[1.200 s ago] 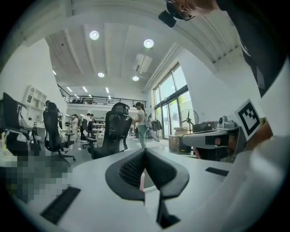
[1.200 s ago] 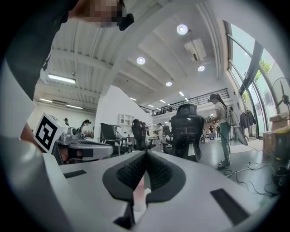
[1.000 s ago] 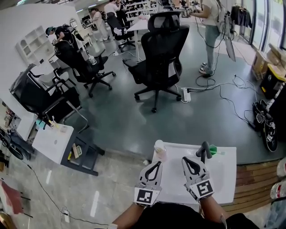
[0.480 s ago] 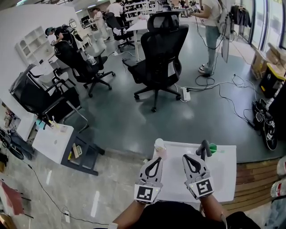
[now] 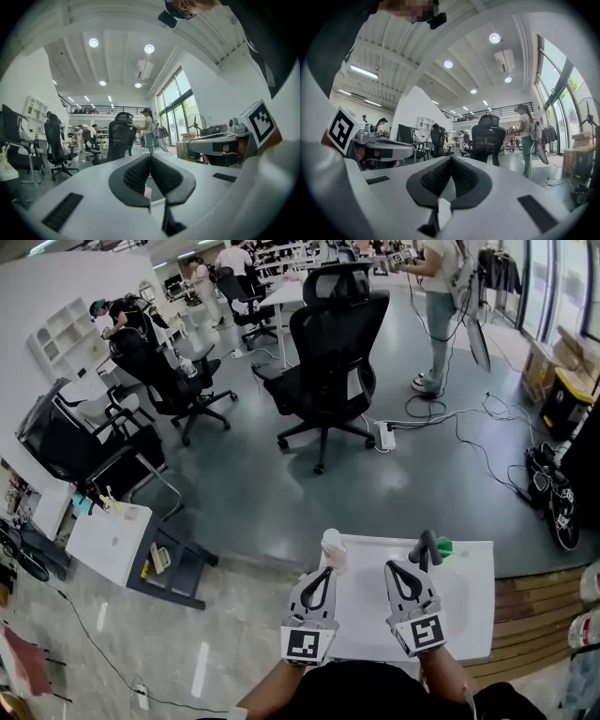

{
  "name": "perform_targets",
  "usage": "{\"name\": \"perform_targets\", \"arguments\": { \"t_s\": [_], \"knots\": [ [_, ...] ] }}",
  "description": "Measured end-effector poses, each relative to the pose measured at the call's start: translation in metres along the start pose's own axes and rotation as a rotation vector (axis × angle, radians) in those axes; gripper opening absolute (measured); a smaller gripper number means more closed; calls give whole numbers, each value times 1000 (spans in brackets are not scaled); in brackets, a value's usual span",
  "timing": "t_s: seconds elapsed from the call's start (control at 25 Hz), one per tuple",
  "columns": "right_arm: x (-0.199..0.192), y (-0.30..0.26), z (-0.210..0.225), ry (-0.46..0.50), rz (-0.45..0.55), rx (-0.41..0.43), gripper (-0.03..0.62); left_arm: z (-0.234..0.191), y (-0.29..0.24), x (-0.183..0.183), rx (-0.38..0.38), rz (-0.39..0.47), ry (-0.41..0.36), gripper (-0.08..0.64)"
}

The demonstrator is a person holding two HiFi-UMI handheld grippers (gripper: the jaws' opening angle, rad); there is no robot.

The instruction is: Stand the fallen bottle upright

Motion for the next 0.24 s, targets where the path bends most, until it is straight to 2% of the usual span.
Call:
{"name": "perform_targets", "arguments": {
  "t_s": [0.12,0.24],
  "knots": [
    [-3,0,1,9,-16,3,12,-3,0,0,21,20,9,18],
    [-6,-1,2,18,-31,6,12,-6,-1,-4,17,-16,-12,18]
  ]
}}
Point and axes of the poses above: the fingertips, and each gripper's own axes: y backward along the fingers, z to its right, x out of its top, the point moved 8 cm from there along y, backward along the fingers, and after that the axes turned 2 degrees about z, right-handed, at the moved point
